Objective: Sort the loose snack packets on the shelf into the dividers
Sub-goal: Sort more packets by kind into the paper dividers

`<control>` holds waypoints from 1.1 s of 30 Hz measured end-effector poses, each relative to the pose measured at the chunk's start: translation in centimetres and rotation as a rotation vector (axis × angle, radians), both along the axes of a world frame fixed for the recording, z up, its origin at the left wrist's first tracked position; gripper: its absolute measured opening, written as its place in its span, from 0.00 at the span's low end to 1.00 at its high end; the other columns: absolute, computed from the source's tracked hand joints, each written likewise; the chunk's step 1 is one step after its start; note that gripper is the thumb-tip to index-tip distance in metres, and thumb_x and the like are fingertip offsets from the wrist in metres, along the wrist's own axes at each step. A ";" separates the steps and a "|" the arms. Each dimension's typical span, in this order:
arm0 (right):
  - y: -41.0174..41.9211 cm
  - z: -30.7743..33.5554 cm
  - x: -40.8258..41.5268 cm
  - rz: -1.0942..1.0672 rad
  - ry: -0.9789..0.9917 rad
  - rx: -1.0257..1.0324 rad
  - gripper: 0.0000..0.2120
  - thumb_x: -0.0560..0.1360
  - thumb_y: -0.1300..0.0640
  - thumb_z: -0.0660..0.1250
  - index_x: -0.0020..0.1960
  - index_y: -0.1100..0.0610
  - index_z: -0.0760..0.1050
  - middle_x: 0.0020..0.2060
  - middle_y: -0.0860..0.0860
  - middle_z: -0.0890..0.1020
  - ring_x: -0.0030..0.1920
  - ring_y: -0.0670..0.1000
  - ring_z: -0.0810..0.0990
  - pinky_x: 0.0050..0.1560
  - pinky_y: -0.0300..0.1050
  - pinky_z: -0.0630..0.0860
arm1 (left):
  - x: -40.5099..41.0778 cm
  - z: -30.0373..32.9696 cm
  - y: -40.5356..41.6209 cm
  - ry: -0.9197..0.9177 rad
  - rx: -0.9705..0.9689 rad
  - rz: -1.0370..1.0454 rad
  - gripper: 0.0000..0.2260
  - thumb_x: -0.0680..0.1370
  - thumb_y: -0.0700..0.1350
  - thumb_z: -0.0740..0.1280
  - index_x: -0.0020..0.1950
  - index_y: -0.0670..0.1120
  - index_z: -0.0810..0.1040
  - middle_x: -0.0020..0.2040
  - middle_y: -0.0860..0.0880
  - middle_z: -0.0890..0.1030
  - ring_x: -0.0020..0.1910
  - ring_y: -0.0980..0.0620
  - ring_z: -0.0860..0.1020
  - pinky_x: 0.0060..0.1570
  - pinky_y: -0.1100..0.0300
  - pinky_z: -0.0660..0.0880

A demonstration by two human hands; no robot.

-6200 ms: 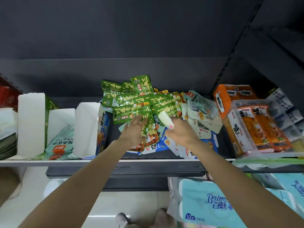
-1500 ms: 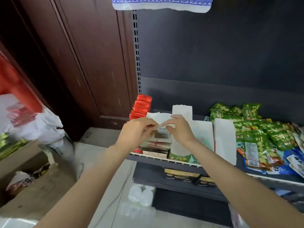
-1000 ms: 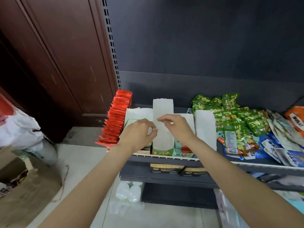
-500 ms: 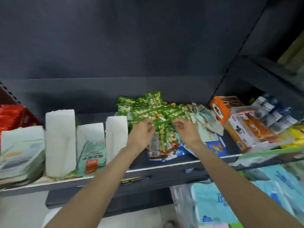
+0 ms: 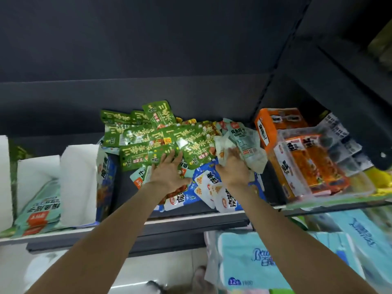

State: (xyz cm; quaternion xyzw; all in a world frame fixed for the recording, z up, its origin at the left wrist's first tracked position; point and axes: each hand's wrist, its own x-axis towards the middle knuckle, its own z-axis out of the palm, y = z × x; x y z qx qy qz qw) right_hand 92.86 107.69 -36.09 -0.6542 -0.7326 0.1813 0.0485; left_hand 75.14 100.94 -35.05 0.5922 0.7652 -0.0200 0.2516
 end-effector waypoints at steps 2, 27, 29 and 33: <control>-0.9 0.5 -0.8 0.100 -0.169 0.192 0.17 0.77 0.54 0.63 0.64 0.56 0.69 0.51 0.55 0.82 0.49 0.54 0.81 0.57 0.46 0.71 | 0.0 -0.2 -0.1 0.006 0.018 0.005 0.43 0.73 0.61 0.66 0.77 0.53 0.41 0.78 0.51 0.41 0.77 0.47 0.43 0.73 0.41 0.49; -2.9 11.5 -5.9 0.473 0.436 0.179 0.12 0.74 0.49 0.68 0.35 0.51 0.72 0.26 0.47 0.72 0.28 0.49 0.70 0.30 0.46 0.64 | -5.8 10.1 -4.2 -0.225 0.729 0.152 0.13 0.77 0.48 0.67 0.37 0.48 0.67 0.29 0.48 0.71 0.29 0.46 0.69 0.30 0.53 0.62; -3.2 12.3 -7.2 0.420 0.521 -0.019 0.06 0.70 0.52 0.73 0.37 0.52 0.78 0.30 0.46 0.79 0.31 0.45 0.75 0.32 0.43 0.69 | -8.7 10.7 -6.5 -0.279 0.742 0.243 0.10 0.76 0.49 0.68 0.39 0.47 0.72 0.31 0.48 0.76 0.32 0.45 0.75 0.34 0.52 0.70; -6.7 14.6 -12.2 0.253 0.942 -0.267 0.08 0.68 0.64 0.74 0.45 0.57 0.80 0.40 0.49 0.84 0.40 0.47 0.83 0.38 0.35 0.78 | -13.9 11.8 -11.5 -0.593 0.806 0.393 0.07 0.75 0.44 0.70 0.52 0.47 0.80 0.44 0.55 0.83 0.41 0.60 0.81 0.42 0.62 0.78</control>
